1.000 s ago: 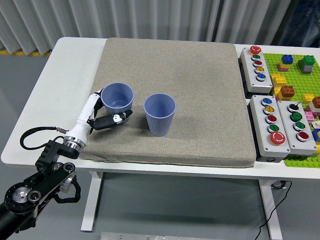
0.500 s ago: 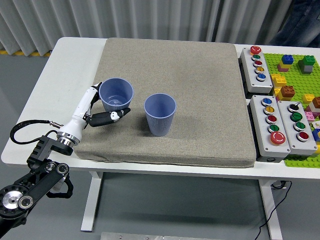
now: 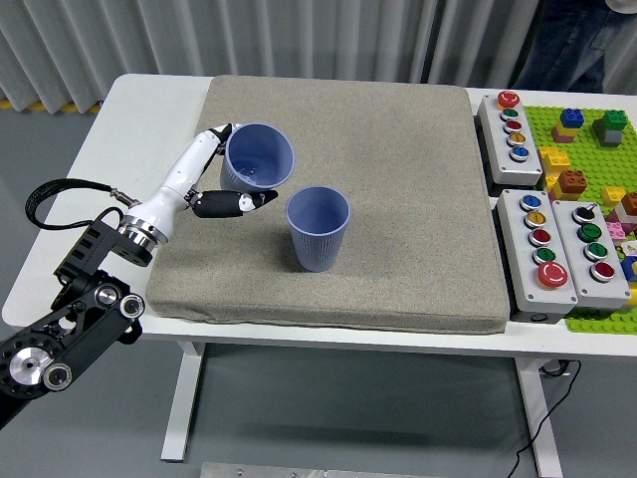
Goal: Pick cup pour cup place
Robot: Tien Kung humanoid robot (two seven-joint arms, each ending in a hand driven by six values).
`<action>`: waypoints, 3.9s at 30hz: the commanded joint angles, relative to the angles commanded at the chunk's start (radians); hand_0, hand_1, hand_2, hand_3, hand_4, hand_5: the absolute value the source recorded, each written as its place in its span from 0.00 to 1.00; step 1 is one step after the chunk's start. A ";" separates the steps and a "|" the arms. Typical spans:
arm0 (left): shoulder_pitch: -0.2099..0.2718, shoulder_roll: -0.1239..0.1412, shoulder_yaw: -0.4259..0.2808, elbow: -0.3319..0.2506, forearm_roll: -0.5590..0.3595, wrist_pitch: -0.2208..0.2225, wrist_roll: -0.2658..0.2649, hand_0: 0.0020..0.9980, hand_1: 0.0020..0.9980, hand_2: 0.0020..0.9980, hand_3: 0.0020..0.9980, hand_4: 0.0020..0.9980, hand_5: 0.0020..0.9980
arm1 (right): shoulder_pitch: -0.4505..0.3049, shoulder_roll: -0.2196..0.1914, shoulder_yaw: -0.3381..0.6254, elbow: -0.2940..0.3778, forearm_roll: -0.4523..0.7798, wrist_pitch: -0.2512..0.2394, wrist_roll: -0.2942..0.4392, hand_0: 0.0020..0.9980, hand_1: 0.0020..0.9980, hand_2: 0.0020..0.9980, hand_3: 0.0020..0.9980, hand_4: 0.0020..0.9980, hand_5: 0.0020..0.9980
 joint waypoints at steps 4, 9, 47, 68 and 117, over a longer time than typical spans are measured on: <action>-0.027 0.007 -0.002 -0.007 0.093 -0.027 0.027 0.58 0.54 0.55 0.54 0.76 0.02 | 0.000 0.000 0.000 0.000 -0.001 0.001 0.000 0.64 0.60 0.51 0.58 0.00 0.00; -0.045 0.017 0.001 -0.015 0.172 -0.043 0.044 0.58 0.54 0.55 0.54 0.76 0.02 | -0.001 0.000 -0.001 0.000 -0.002 0.001 0.000 0.64 0.60 0.51 0.58 0.00 0.00; -0.111 0.075 0.051 -0.123 0.569 -0.112 0.114 0.58 0.53 0.54 0.54 0.76 0.04 | -0.007 0.001 -0.007 0.000 0.003 0.002 -0.001 0.64 0.60 0.51 0.58 0.00 0.00; -0.151 0.115 0.091 -0.148 0.580 -0.124 0.128 0.58 0.53 0.54 0.54 0.76 0.04 | -0.004 0.001 -0.012 0.000 0.013 0.000 -0.002 0.64 0.60 0.51 0.58 0.00 0.00; -0.237 0.197 0.226 -0.162 0.580 -0.109 0.167 0.58 0.53 0.54 0.54 0.75 0.03 | -0.024 0.006 -0.024 0.002 0.032 -0.005 -0.002 0.64 0.60 0.51 0.58 0.00 0.00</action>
